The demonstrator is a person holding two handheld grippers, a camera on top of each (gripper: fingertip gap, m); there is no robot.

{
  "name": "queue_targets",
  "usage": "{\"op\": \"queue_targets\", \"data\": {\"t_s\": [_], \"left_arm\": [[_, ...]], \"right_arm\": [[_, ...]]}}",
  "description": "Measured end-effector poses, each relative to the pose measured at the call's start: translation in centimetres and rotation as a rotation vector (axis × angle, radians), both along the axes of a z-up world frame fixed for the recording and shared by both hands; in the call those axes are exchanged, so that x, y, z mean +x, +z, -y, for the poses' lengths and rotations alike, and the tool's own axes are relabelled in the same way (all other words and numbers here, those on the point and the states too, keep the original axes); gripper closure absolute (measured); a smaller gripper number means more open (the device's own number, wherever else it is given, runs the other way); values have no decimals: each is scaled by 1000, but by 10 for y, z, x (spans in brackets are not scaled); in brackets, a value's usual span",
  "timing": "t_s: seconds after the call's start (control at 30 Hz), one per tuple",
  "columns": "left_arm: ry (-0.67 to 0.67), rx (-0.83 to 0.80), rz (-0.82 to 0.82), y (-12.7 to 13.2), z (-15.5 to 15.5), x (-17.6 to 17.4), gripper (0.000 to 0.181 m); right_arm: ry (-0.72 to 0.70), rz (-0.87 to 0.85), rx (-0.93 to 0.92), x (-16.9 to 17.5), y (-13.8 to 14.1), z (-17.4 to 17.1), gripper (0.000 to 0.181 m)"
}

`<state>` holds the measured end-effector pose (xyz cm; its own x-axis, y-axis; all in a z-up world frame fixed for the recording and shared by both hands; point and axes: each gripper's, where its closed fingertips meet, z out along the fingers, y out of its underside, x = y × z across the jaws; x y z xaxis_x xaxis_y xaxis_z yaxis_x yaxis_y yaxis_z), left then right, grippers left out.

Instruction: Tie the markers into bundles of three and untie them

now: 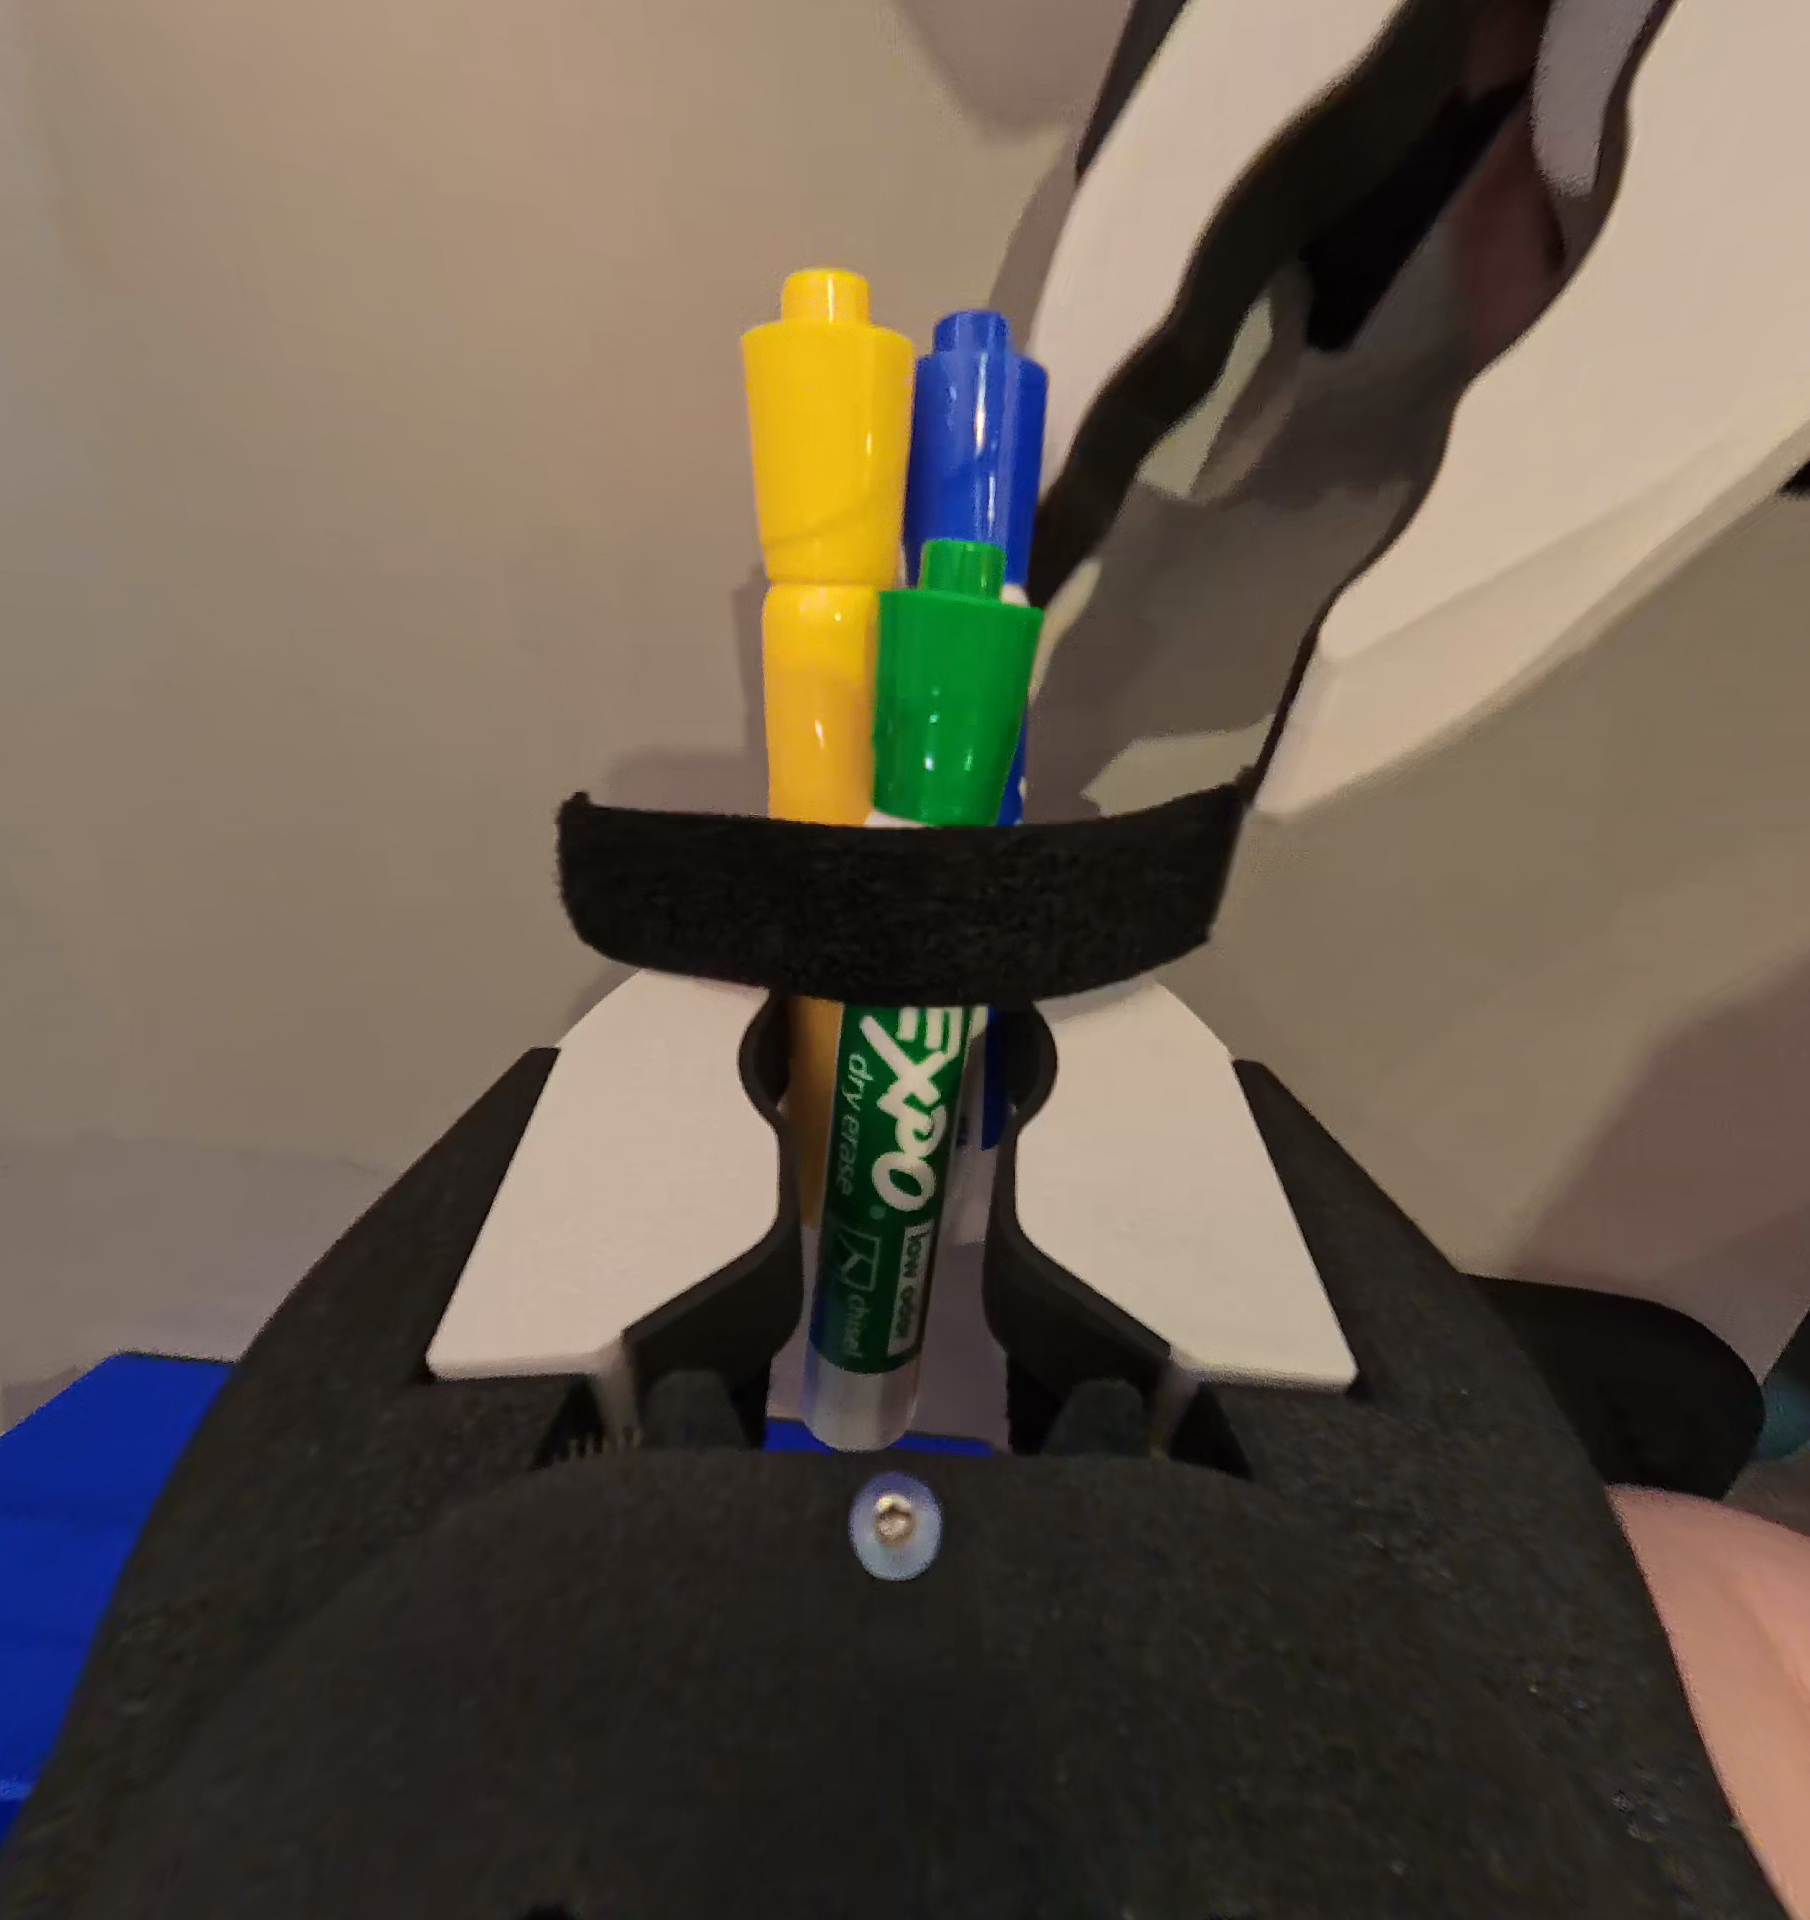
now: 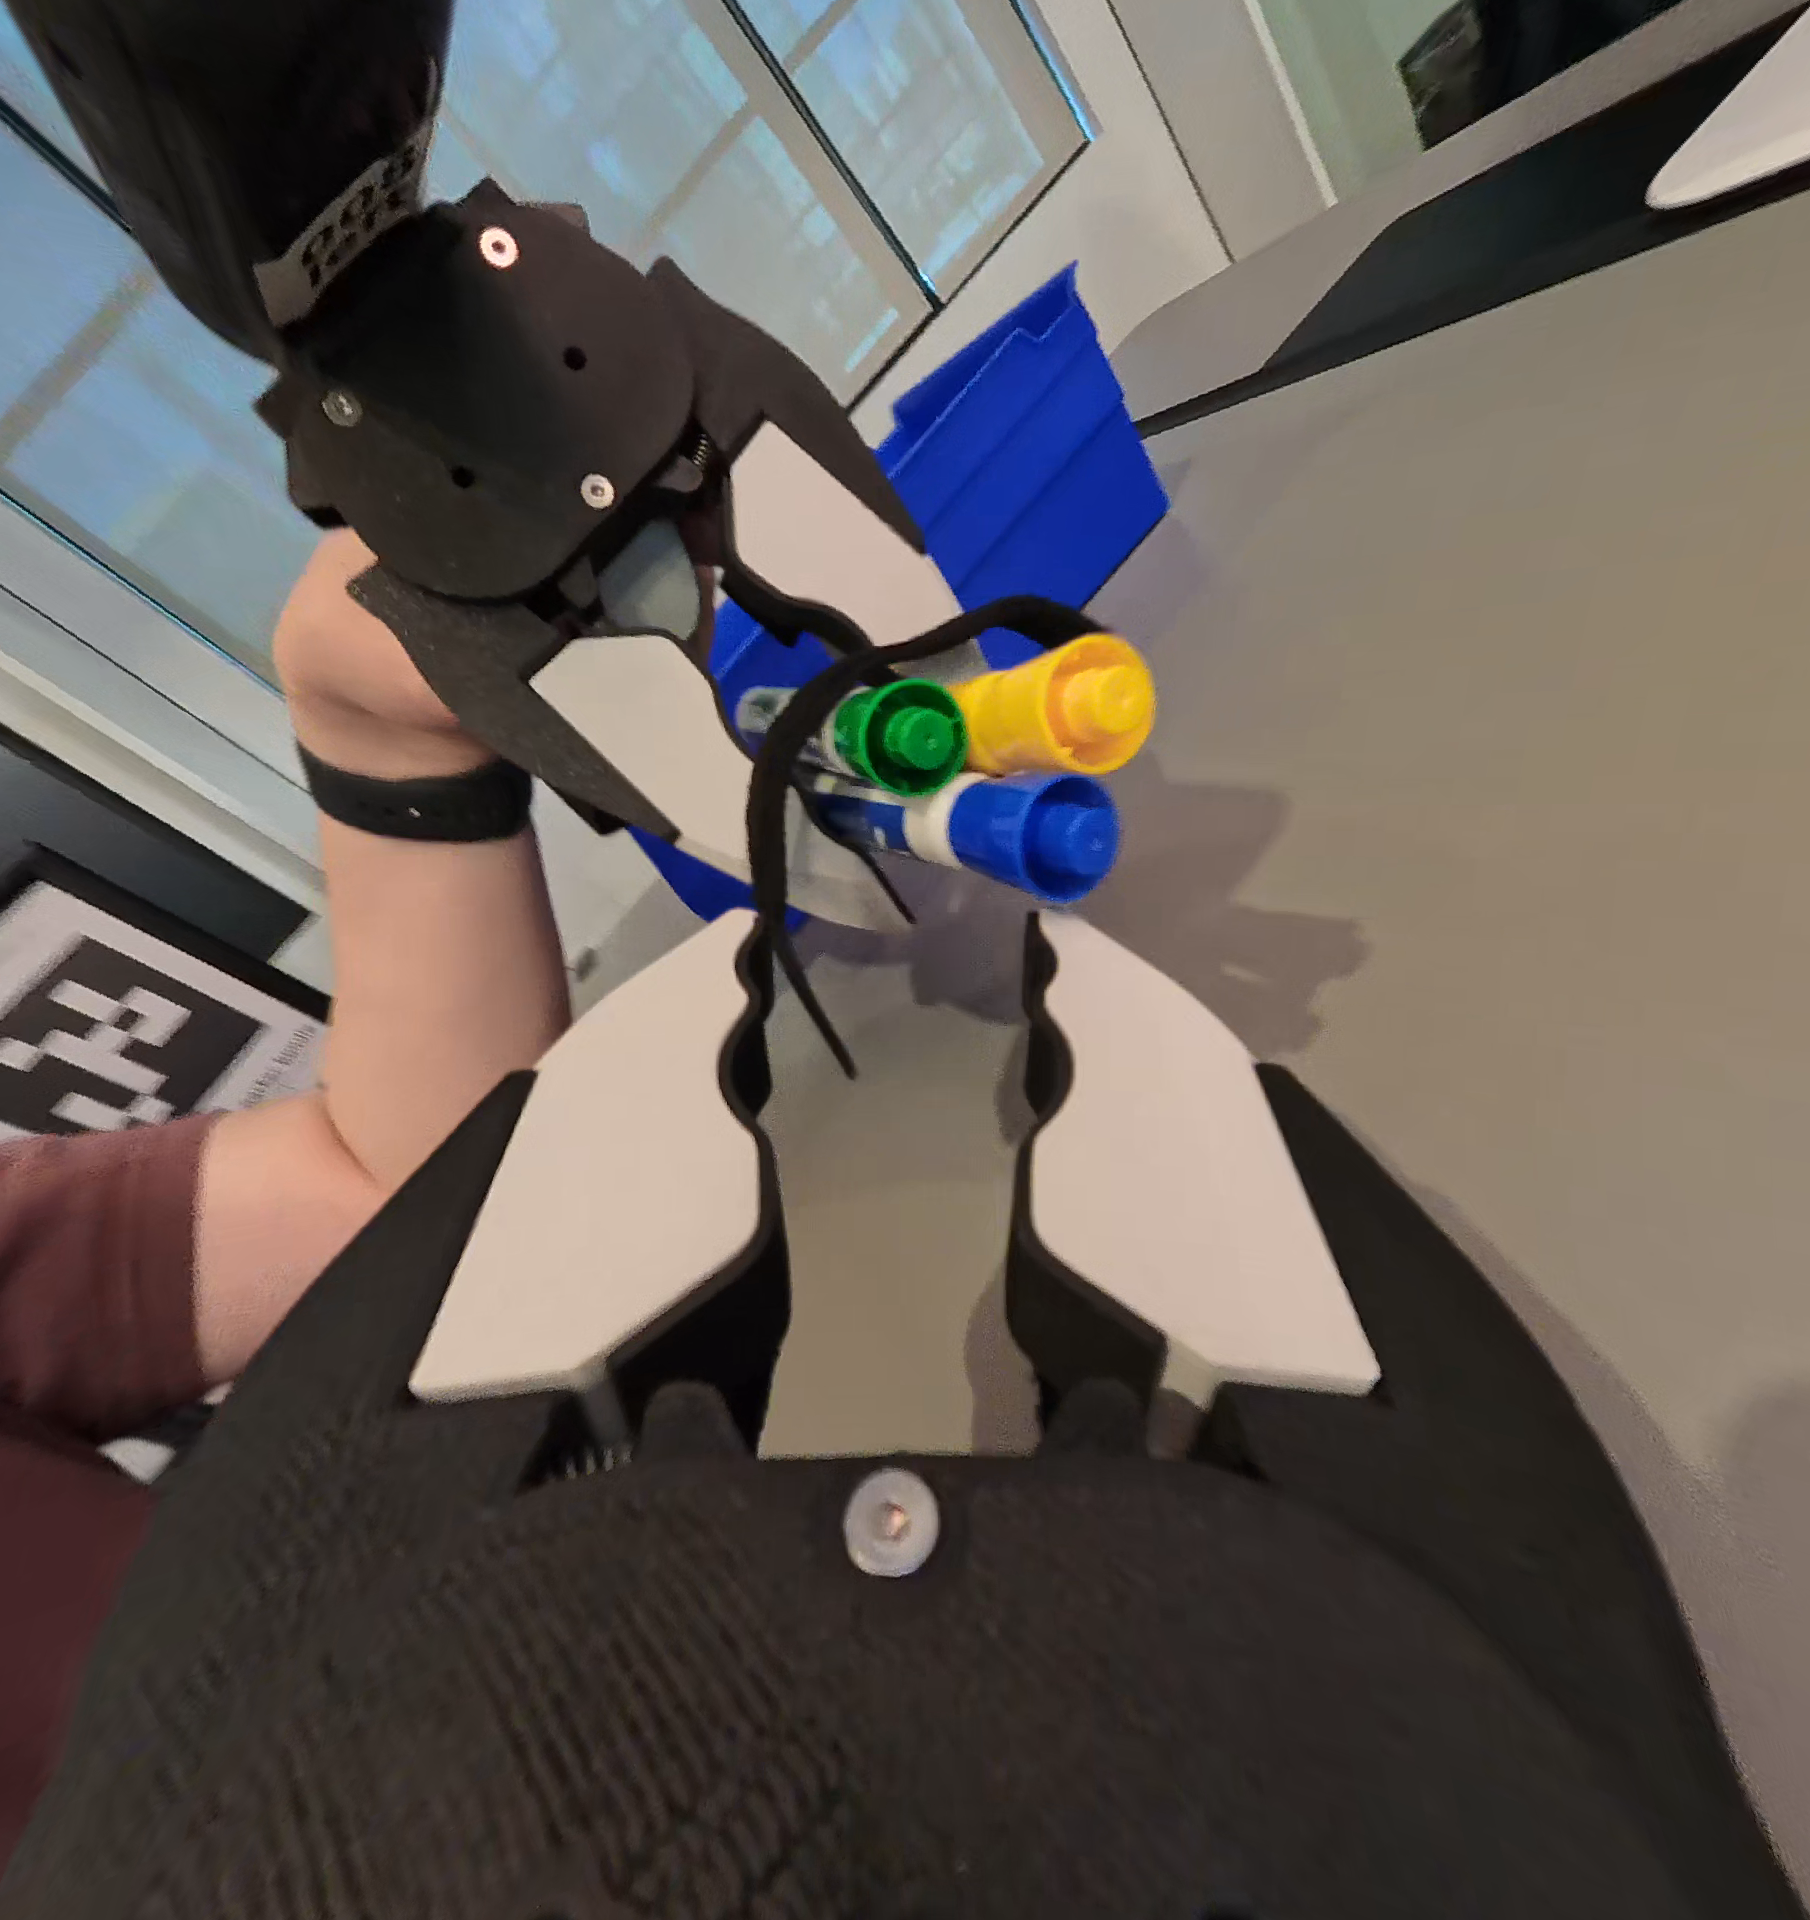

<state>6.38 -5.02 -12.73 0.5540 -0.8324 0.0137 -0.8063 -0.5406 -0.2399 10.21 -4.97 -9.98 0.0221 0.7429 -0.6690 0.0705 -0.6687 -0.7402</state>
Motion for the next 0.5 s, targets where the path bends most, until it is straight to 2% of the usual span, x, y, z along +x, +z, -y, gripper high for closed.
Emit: {"op": "queue_targets", "data": {"t_s": [0.1,0.17,0.2,0.27,0.33,0.43,0.5], "left_arm": [[-29,0,-16,2,5,-1,143],[-43,10,-20,5,7,0,143],[-46,8,-17,7,9,1,143],[-60,23,-17,10,10,4,143],[-75,38,-23,13,11,6,143],[-77,88,-8,22,7,12,143],[-91,115,-8,25,7,14,143]], "right_arm": [[-28,2,163,21,9,-9,124],[-33,-37,291,37,27,-16,113],[9,-95,357,43,41,-12,112],[86,-212,448,53,68,-5,97],[137,-268,476,54,87,-2,96],[173,-159,422,39,73,-16,95],[189,-176,307,34,65,-24,95]]}}
